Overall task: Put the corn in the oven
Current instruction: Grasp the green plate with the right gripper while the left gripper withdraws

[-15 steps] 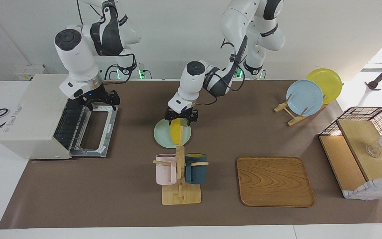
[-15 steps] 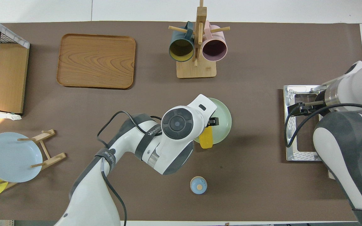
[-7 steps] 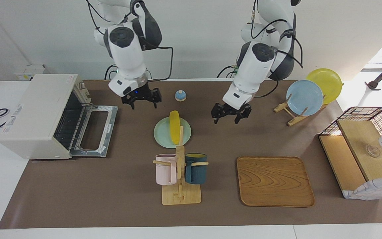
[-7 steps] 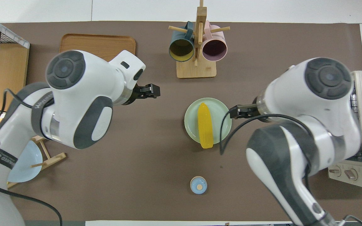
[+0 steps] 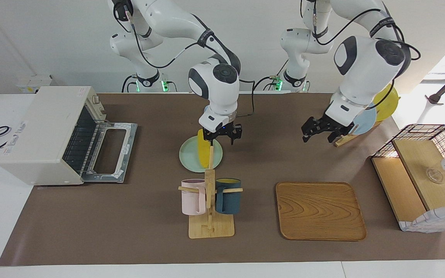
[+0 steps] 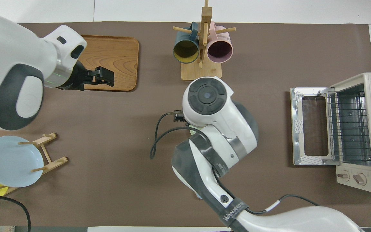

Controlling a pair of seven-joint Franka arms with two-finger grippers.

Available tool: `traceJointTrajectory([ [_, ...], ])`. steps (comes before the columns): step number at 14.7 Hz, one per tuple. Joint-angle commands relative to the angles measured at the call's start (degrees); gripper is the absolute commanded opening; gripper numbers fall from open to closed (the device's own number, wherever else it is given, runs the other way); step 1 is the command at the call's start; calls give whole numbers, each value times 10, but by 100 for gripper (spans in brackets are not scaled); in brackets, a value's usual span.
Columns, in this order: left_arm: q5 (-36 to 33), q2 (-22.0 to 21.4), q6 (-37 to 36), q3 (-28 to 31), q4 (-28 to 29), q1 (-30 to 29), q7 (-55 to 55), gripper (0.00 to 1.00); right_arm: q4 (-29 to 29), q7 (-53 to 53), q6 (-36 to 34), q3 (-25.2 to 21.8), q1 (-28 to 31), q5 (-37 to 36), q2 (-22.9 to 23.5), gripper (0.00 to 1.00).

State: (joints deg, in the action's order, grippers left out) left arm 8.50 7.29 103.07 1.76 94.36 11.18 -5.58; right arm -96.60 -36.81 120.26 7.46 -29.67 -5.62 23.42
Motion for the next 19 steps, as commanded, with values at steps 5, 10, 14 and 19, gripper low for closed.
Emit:
traceJointTrajectory([
  [5, -59, -58, -88, -7, 3, -47, 56, 100, -95, -3, 109, -2, 10, -10, -6, 39],
  [10, -59, -97, -118, -8, 41, -47, 54, 100, -118, -3, 113, -1, 10, -4, -13, 30],
  [14, -60, -106, -97, -8, 64, -40, 55, 100, -113, -4, 80, -2, 8, -11, -15, 0],
  [19, -82, -100, -84, -9, 55, -29, 55, 100, -19, 24, -66, -2, 13, -76, -9, 0],
])
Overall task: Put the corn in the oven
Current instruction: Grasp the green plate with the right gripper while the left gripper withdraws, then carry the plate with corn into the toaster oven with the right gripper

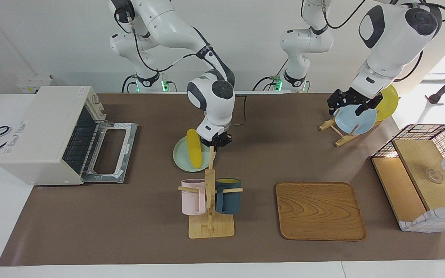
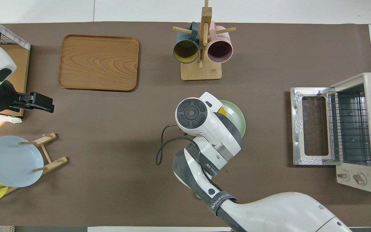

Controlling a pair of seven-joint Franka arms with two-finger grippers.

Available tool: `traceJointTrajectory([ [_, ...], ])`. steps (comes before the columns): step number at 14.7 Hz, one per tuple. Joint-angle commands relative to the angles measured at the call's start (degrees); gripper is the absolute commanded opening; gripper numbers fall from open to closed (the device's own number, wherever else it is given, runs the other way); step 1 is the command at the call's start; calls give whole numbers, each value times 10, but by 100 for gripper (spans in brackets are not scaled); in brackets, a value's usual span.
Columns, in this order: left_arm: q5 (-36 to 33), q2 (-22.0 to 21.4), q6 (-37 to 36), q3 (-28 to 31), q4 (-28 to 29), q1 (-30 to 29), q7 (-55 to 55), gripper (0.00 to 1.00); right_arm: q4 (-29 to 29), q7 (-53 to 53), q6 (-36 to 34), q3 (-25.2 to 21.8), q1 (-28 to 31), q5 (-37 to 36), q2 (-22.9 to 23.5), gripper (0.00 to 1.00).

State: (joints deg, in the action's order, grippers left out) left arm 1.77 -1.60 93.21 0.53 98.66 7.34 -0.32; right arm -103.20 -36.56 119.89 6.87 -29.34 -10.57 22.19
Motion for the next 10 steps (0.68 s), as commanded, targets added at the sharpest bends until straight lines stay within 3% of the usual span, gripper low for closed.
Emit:
traceJointTrajectory([
  [1, -15, -12, 15, 3, 13, 9, 1, 100, 62, 38, -88, 3, 11, -29, 2, 0],
  [6, -15, -12, 15, -1, 12, 13, 0, 100, 49, 73, -158, -1, 59, -50, -22, 0],
  [10, -15, -14, 15, -2, 13, 13, 2, 100, -20, 120, -158, -1, 131, -50, -91, 0],
])
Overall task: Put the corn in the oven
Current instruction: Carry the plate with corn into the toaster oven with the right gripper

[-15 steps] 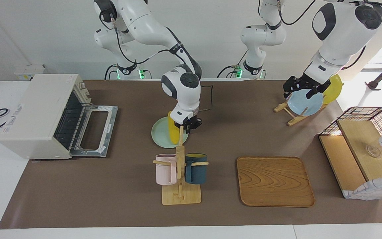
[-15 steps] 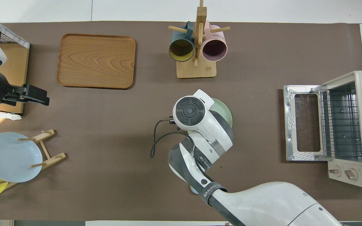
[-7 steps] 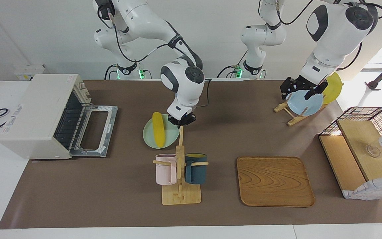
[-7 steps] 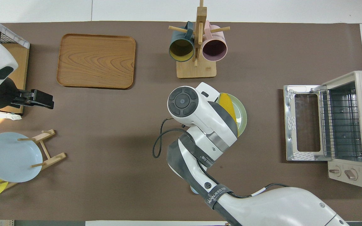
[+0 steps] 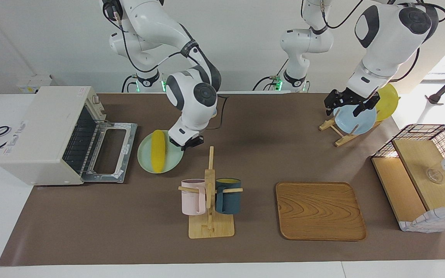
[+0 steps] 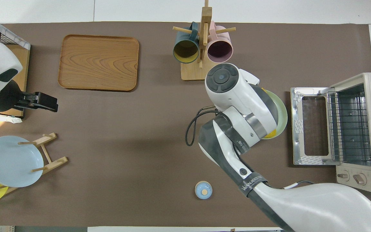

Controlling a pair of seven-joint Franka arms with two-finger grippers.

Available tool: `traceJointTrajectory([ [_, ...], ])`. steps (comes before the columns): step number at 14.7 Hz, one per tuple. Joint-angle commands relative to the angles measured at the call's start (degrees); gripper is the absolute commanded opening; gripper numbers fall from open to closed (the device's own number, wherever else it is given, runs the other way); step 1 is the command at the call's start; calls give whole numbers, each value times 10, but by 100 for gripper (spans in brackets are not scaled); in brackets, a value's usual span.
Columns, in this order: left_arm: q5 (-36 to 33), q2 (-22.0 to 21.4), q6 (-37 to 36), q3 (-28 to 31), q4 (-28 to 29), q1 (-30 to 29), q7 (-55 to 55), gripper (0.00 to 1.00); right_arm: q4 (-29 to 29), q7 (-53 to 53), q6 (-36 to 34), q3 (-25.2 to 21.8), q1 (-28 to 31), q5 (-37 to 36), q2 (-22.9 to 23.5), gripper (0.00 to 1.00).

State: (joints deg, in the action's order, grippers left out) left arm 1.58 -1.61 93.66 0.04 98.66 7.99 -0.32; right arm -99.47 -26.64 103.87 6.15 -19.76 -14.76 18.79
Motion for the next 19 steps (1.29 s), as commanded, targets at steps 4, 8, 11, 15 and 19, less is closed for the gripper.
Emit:
traceJointTrajectory([
  [4, -14, -13, 12, 4, 13, 4, 3, 100, -117, 32, 4, 6, 104, -9, -119, 0],
  [8, -13, -16, 1, 4, 14, -1, 1, 100, -138, 55, 5, 6, 175, -30, -133, 0],
  [11, -13, -16, 6, 5, 14, -2, 1, 100, -171, 90, 29, 6, 222, -31, -141, 0],
  [15, -13, -16, 7, 5, 14, -2, 1, 100, -182, 156, 45, 6, 283, -31, -142, 0],
  [19, -13, -16, 6, 5, 14, -1, 1, 100, -213, 163, 75, 7, 293, -29, -149, 0],
])
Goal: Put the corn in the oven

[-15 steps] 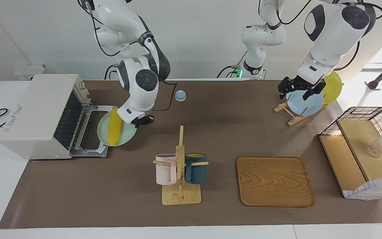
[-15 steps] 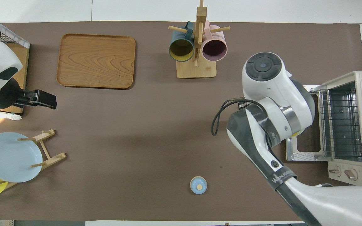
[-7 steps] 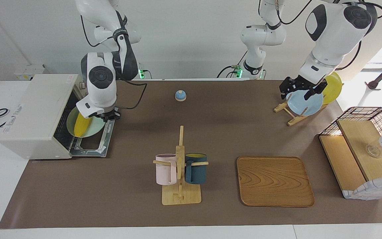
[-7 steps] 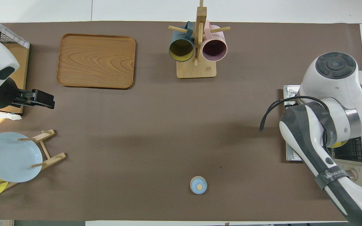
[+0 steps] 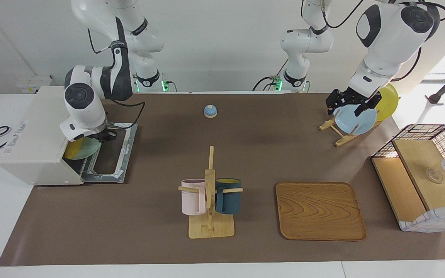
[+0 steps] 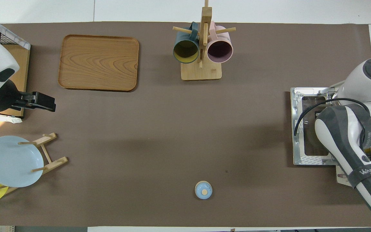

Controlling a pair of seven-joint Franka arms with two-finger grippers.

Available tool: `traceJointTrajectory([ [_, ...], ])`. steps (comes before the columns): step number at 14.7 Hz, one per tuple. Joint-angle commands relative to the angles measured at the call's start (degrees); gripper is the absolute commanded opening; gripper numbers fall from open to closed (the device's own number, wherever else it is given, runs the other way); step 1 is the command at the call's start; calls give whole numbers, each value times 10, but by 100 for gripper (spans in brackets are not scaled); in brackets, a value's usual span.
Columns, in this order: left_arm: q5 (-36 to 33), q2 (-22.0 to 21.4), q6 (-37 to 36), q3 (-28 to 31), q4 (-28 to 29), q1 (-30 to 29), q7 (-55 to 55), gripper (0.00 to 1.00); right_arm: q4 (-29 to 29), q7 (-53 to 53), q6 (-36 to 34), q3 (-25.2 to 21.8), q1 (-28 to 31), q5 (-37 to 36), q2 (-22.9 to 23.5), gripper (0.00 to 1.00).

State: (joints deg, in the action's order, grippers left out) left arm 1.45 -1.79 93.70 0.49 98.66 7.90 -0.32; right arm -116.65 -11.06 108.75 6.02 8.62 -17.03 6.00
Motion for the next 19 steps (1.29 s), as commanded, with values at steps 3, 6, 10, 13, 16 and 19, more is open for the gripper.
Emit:
traceJointTrajectory([
  [3, -12, -15, 6, 0, 14, -1, 1, 100, -48, 10, 37, 8, 16, -6, -24, 13],
  [6, -12, -15, 7, 0, 14, -1, 1, 100, -47, 10, 37, 8, 15, -5, -23, 29],
  [10, -12, -15, 6, 0, 14, -1, 1, 100, -14, 10, 24, 10, 7, 0, -16, 38],
  [13, -12, -15, 7, 0, 14, -1, 1, 100, 26, 9, -12, 15, -17, 6, -10, 37],
  [16, -12, -15, 7, 0, 14, -1, 1, 100, 36, -4, 0, 15, -33, 64, -5, 9],
  [19, -12, -15, 6, 0, 14, 0, 1, 100, -23, -46, 106, 16, -86, 94, -6, 0],
])
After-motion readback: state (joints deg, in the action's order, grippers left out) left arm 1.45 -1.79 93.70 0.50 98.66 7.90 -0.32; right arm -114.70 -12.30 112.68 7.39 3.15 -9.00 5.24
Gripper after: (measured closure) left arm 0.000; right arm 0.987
